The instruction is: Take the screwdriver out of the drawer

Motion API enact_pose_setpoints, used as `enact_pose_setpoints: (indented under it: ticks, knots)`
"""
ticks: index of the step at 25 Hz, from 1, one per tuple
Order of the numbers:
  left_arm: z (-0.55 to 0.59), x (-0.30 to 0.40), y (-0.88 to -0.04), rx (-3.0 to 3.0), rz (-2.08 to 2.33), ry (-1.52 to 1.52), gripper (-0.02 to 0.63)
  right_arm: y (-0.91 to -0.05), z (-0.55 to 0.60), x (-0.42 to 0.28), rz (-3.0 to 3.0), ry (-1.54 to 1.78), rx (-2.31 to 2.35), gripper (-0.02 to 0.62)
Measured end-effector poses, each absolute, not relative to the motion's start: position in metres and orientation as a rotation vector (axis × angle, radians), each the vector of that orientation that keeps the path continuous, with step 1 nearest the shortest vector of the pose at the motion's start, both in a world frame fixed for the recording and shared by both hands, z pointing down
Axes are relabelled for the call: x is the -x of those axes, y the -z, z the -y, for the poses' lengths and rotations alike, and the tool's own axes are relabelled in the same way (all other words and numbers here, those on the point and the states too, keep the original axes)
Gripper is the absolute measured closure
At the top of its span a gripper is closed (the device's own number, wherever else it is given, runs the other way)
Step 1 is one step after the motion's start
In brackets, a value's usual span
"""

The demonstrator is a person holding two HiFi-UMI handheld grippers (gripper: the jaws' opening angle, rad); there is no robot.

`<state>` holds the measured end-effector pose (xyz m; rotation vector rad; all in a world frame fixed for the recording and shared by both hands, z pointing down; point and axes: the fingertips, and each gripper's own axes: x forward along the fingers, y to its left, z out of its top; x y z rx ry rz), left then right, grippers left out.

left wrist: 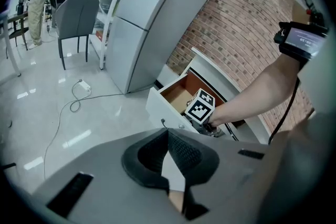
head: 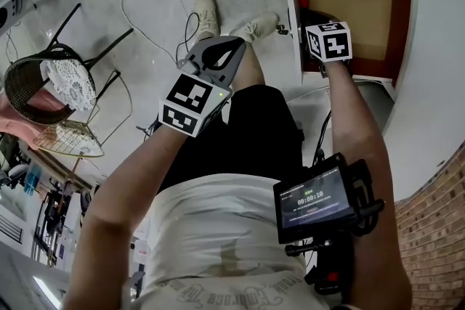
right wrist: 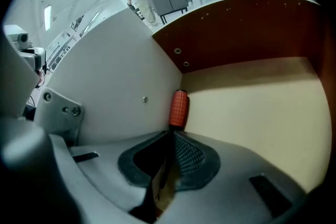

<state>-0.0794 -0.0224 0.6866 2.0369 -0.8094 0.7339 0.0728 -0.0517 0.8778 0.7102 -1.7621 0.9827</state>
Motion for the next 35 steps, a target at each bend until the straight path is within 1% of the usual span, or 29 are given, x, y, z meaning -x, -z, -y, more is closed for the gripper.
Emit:
enact_pose_setpoints:
  ticks: [5, 7, 9, 11, 23, 25, 26, 35]
  knots:
    - [0.025, 0.084, -0.689, -2.024, 0.822, -0.728, 0.586, -0.876, 0.051, -0.073, 1.765, -0.936, -0.687, 0.566]
    - [0.025, 0.084, -0.689, -2.016, 0.826, -0.724, 0.588, -0.875, 0.049, -0.076, 1.762, -0.934, -0.696, 0.546]
    - [0.028, 0.083, -0.689, -2.018, 0.827, -0.719, 0.587, -0.876, 0.048, -0.08, 1.756, -0.95, -0.717, 0.506]
    - [0.029, 0.082, -0.689, -2.02, 0.824, -0.715, 0.588, -0.877, 0.049, -0.082, 1.759, -0.97, -0.734, 0.494]
    - [0.026, 0.081, -0.695, -2.001, 0.811, -0.729, 0.587, -0.886, 0.054, -0.082, 1.76, -1.079, -0.742, 0.495]
    - [0.027, 0.081, -0.696, -1.999, 0.814, -0.725, 0.588, -0.887, 0.052, -0.08, 1.764, -1.12, -0.712, 0.528]
    - [0.027, 0.081, -0.696, -1.993, 0.816, -0.724, 0.588, -0.888, 0.051, -0.079, 1.764, -1.145, -0.698, 0.534]
    - [0.032, 0.087, -0.695, -1.978, 0.832, -0.728, 0.586, -0.891, 0.049, -0.078, 1.758, -1.285, -0.676, 0.535]
